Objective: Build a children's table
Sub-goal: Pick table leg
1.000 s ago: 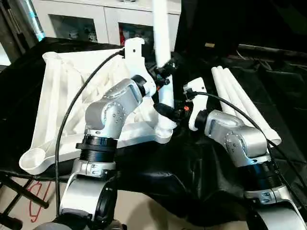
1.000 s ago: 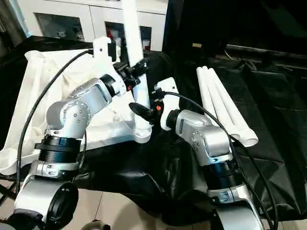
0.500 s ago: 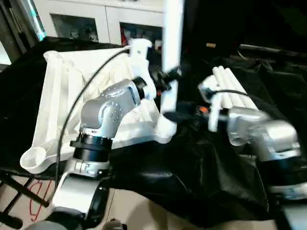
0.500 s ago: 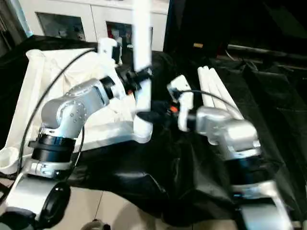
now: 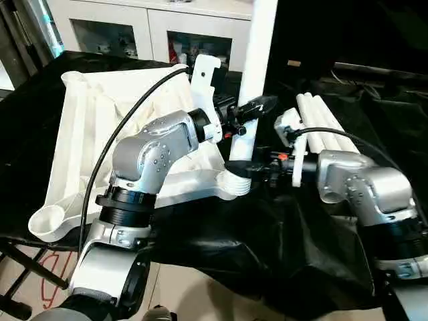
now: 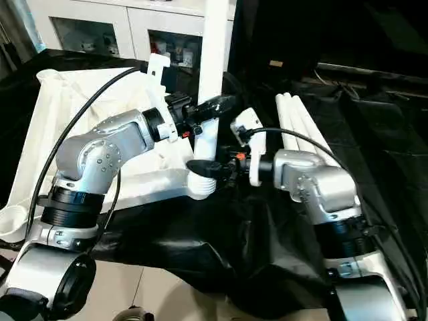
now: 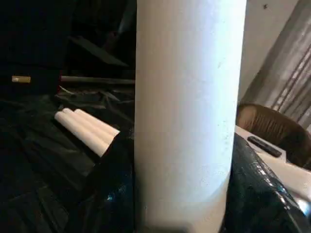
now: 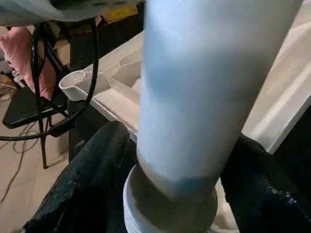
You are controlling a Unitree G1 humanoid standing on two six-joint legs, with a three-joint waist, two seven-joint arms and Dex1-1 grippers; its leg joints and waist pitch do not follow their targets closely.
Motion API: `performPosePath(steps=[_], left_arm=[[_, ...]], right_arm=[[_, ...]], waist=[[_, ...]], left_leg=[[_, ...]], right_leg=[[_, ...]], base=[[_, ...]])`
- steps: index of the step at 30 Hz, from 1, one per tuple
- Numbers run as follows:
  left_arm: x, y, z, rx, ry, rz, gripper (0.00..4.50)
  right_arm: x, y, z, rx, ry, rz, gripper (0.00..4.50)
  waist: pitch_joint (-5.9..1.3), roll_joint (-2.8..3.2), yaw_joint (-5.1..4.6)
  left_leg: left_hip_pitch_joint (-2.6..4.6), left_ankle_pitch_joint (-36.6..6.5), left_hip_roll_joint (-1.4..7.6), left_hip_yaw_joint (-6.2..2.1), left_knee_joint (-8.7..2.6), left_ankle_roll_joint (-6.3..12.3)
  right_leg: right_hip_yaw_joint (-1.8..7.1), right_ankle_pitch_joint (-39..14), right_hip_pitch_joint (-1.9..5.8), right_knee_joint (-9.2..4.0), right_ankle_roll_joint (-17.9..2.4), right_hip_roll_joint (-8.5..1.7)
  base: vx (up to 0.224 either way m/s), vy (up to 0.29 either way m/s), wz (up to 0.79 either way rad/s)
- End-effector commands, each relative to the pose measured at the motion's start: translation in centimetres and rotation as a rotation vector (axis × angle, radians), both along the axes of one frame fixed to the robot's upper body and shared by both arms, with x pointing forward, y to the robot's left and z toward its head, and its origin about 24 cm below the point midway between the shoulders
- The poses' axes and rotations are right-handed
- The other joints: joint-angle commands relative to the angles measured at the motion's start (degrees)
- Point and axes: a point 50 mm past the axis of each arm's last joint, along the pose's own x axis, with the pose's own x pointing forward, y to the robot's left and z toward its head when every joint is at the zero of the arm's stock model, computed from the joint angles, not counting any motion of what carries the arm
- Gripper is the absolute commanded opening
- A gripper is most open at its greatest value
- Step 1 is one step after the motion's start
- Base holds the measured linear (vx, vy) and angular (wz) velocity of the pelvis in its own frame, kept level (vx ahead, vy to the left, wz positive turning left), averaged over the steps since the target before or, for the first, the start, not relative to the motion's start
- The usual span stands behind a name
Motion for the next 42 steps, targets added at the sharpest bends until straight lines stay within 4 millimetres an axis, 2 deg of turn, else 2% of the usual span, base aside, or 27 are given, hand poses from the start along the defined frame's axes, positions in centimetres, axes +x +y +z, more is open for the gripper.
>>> performPosePath(steps=[1, 4, 5, 7, 16, 23, 24, 27, 29, 33, 35, 40, 42], left_arm=[[-0.40, -0.26, 0.51, -0.013, -0.014, -0.029, 1.88], [-0.49, -0.21, 0.56, -0.016, -0.016, -0.033, 1.88], [-0.53, -0.21, 0.53, -0.014, -0.017, -0.034, 1.88], [-0.65, -0.21, 0.39, -0.009, -0.017, -0.041, 1.88], [-0.64, -0.15, 0.42, -0.016, -0.014, -0.034, 1.88], [-0.63, -0.14, 0.54, -0.022, -0.015, -0.034, 1.88], [-0.63, -0.15, 0.55, -0.022, -0.015, -0.034, 1.88], [-0.63, -0.15, 0.55, -0.023, -0.015, -0.034, 1.88], [-0.65, -0.21, 0.55, -0.021, -0.014, -0.038, 1.88], [-0.73, -0.19, 0.47, -0.018, -0.014, -0.046, 1.88], [-0.74, -0.18, 0.48, -0.019, -0.013, -0.047, 1.88], [-0.64, -0.14, 0.54, -0.011, -0.032, -0.036, 1.88], [-0.57, -0.04, 0.27, 0.018, -0.027, -0.030, 2.44]], right_arm=[[0.37, 0.03, 0.53, -0.004, -0.012, -0.012, 3.10], [0.56, 0.05, 0.50, -0.002, -0.010, -0.025, 3.10], [0.62, 0.06, 0.51, 0.000, -0.010, -0.028, 3.10], [0.71, 0.09, 0.59, 0.005, -0.011, -0.031, 3.10], [0.68, 0.31, 0.55, 0.001, -0.010, -0.014, 3.10], [0.58, 0.32, 0.19, -0.011, 0.001, -0.008, 3.10], [0.59, 0.31, 0.15, -0.011, 0.002, -0.009, 2.80], [0.60, 0.30, 0.12, -0.013, 0.004, -0.012, 2.68], [0.66, 0.24, 0.09, -0.015, 0.007, -0.019, 2.39], [0.67, 0.22, 0.06, -0.016, 0.008, -0.022, 2.22], [0.68, 0.23, 0.06, -0.016, 0.008, -0.022, 1.96], [0.74, 0.22, 0.05, -0.014, 0.006, -0.024, 1.92], [0.78, 0.26, 0.03, -0.011, 0.002, -0.028, 1.92]], waist=[[-4.50, -0.85, 0.22], [-4.48, -0.69, 0.22], [-4.46, -0.96, 0.16], [-4.44, -0.82, 0.18], [-4.43, -0.99, 0.21], [-4.44, -0.87, 0.24], [-4.46, -0.92, 0.23], [-4.45, -0.92, 0.25], [-4.40, -0.81, 0.25], [-4.48, -0.87, 0.24], [-4.46, -0.84, 0.25], [-4.49, -0.89, 0.25], [-4.48, -0.79, 0.25]], left_leg=[[0.97, -0.31, 2.22, -0.47, -3.63, 2.39], [1.03, -0.24, 2.22, -0.45, -3.63, 2.35], [0.98, -0.26, 2.20, -0.43, -3.65, 2.36], [1.04, -0.40, 2.25, -0.45, -3.67, 2.28], [1.00, -0.06, 2.20, -0.43, -3.66, 2.28], [0.99, 0.16, 2.19, -0.44, -3.64, 2.47], [0.99, 0.11, 2.21, -0.45, -3.62, 2.39], [1.00, 0.17, 2.19, -0.43, -3.63, 2.44], [1.03, -0.32, 2.22, -0.45, -3.67, 2.22], [1.01, 0.14, 2.19, -0.45, -3.62, 2.34], [1.05, -0.04, 2.22, -0.44, -3.63, 2.29], [1.05, 0.15, 2.20, -0.44, -3.60, 2.36], [1.02, 0.14, 2.18, -0.46, -3.63, 2.36]], right_leg=[[2.66, 6.32, 3.38, -3.46, -15.44, -4.60], [2.64, 6.13, 3.26, -3.52, -15.35, -4.55], [2.64, 6.15, 3.32, -3.53, -15.31, -4.54], [2.62, 5.60, 3.24, -3.54, -15.30, -4.61], [2.65, 6.00, 3.31, -3.50, -14.85, -4.57], [2.62, 6.20, 3.30, -3.48, -14.92, -4.57], [2.63, 6.22, 3.31, -3.46, -14.92, -4.56], [2.64, 6.53, 3.31, -3.45, -15.02, -4.56], [2.64, 5.82, 3.28, -3.54, -14.96, -4.59], [2.65, 6.54, 3.34, -3.43, -14.99, -4.59], [2.65, 6.34, 3.29, -3.47, -15.09, -4.57], [2.64, 6.59, 3.30, -3.42, -15.07, -4.54], [2.62, 6.45, 3.30, -3.43, -15.03, -4.56]], base=[[0.000, 0.000, 0.00], [0.000, 0.000, 0.00], [0.000, 0.000, 0.00], [0.000, 0.000, 0.00], [0.000, 0.000, 0.00], [0.000, 0.000, 0.00], [0.000, 0.000, 0.00], [0.000, 0.000, 0.00], [0.000, 0.000, 0.00], [0.000, 0.000, 0.00], [0.000, 0.000, 0.00], [0.000, 0.000, 0.00], [0.000, 0.000, 0.00]])
